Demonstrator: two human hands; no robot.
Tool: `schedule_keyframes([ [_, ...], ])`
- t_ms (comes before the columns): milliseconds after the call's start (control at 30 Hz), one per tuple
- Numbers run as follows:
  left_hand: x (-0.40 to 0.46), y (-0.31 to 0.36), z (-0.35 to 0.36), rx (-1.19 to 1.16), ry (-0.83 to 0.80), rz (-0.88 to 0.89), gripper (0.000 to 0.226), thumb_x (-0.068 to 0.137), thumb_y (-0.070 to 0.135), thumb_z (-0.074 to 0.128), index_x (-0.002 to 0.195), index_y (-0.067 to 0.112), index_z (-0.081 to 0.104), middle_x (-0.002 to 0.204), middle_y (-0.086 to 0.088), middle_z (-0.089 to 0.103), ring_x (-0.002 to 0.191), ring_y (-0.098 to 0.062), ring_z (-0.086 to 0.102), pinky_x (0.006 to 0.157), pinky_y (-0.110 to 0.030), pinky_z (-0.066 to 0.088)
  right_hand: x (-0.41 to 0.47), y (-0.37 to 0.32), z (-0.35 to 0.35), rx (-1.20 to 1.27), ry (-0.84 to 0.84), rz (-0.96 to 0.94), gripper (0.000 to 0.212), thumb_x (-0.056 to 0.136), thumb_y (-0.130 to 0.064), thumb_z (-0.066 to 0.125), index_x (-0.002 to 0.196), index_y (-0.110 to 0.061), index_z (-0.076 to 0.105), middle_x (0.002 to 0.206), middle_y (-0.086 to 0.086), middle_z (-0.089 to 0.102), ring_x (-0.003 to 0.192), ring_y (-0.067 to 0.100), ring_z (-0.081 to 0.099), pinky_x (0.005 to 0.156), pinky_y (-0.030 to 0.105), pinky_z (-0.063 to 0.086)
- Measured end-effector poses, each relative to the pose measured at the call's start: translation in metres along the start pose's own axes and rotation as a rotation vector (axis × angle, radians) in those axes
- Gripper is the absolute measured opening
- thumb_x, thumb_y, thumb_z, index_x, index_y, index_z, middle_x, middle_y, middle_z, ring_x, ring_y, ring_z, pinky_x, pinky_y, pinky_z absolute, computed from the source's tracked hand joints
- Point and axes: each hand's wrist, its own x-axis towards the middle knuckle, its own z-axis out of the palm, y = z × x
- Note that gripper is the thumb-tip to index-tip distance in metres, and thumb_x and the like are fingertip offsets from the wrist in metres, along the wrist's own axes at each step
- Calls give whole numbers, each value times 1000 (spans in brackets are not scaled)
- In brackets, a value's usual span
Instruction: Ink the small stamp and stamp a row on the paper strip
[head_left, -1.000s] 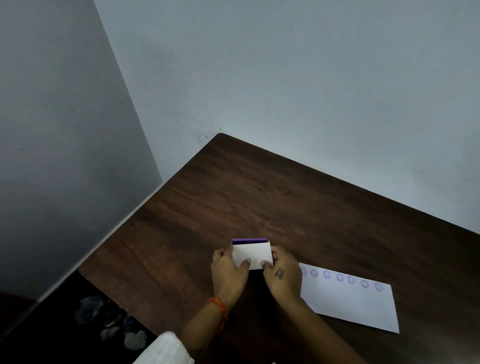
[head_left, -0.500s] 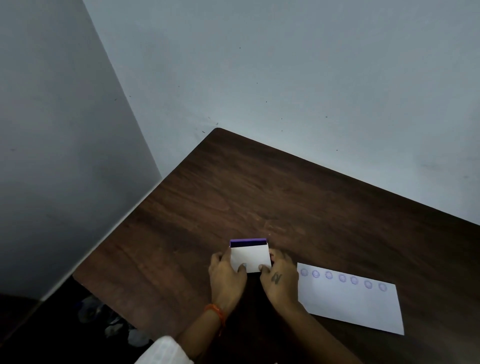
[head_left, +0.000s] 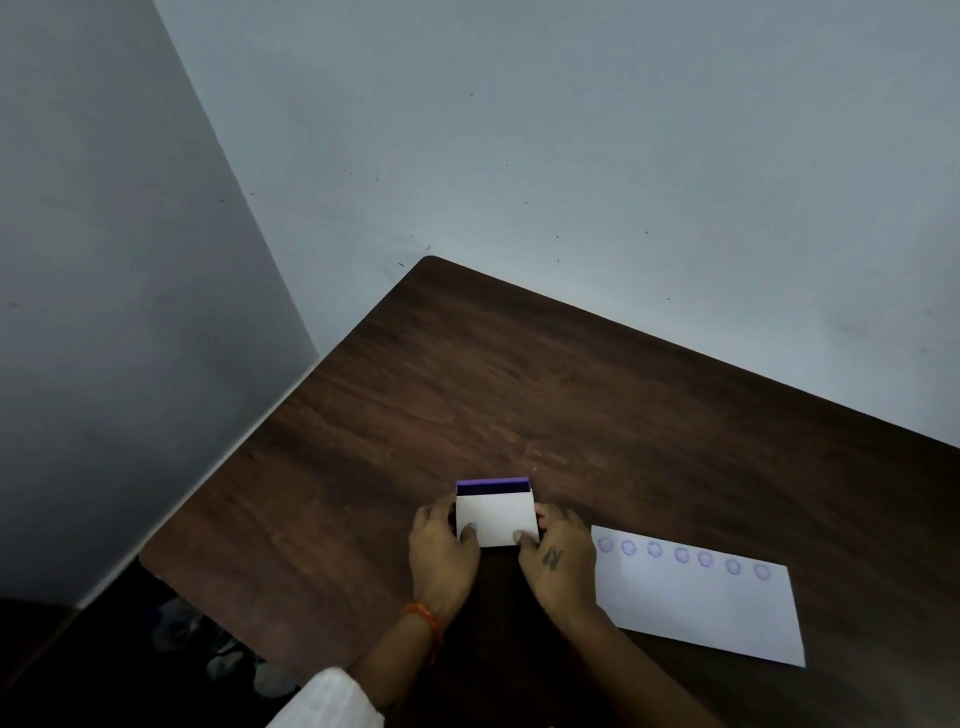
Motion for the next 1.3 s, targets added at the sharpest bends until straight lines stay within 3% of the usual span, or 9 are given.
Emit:
schedule_keyframes([
  [300, 11, -6, -4, 14, 39, 73, 33, 83, 14, 65, 115, 11, 61, 118, -11, 60, 102, -25, 60, 90, -34, 48, 11, 1, 1, -50, -12, -21, 41, 84, -25, 65, 123, -15, 57, 119, 7, 63, 108, 21, 59, 91, 31, 53],
  [600, 21, -8, -9, -18, 43, 48, 28, 78, 18, 70, 105, 11, 67, 108, -10, 69, 100, -24, 63, 90, -32, 49, 22, 0, 1, -133, -63, -25, 46, 84, -31, 64, 126, -15, 52, 124, 7, 62, 113, 23, 58, 96, 34, 51],
  [733, 23, -7, -10, -47, 25, 29, 27, 77, 19, 72, 102, 12, 68, 103, -9, 71, 93, -24, 65, 88, -39, 55, 25, -3, -1, -191, -81, -36, 50, 84, -32, 63, 128, -14, 49, 126, 8, 60, 115, 24, 57, 97, 34, 50],
  [900, 25, -6, -14, -26, 16, 45, 28, 81, 26, 68, 104, 11, 63, 106, -12, 67, 91, -27, 64, 87, -38, 53, 25, -6, -9, -195, -67, -73, 35, 88, -34, 58, 115, -12, 59, 113, 8, 68, 101, 22, 64, 87, 29, 52],
  [967, 24, -3, -17, 61, 89, 104, 29, 84, 30, 63, 108, 13, 59, 117, -11, 57, 94, -26, 61, 83, -33, 49, 21, -7, -18, -122, 71, -142, 28, 90, -33, 55, 108, -13, 63, 104, 7, 70, 91, 21, 66, 80, 30, 54],
  [1100, 24, 18, -22, 243, 204, 328, 38, 87, 36, 56, 118, 14, 52, 124, -11, 51, 103, -23, 56, 83, -35, 52, 20, -8, -34, -91, 282, -305, 28, 92, -31, 51, 110, -13, 61, 109, 7, 67, 101, 21, 60, 81, 26, 46],
  [1200, 27, 36, -22, 324, 237, 554, 44, 87, 34, 56, 127, 18, 47, 134, -8, 49, 117, -20, 52, 95, -35, 48, 24, -11, -45, -117, 271, -319, 40, 94, -36, 46, 127, -14, 51, 127, 7, 59, 119, 20, 51, 95, 29, 44],
  [1300, 29, 69, -18, 383, 246, 797, 52, 90, 35, 51, 137, 15, 38, 150, -11, 34, 140, -27, 30, 112, -45, 29, 32, -20, -65, -138, 306, -352, 49, 95, -41, 39, 137, -14, 37, 145, 8, 43, 137, 21, 33, 112, 33, 30],
])
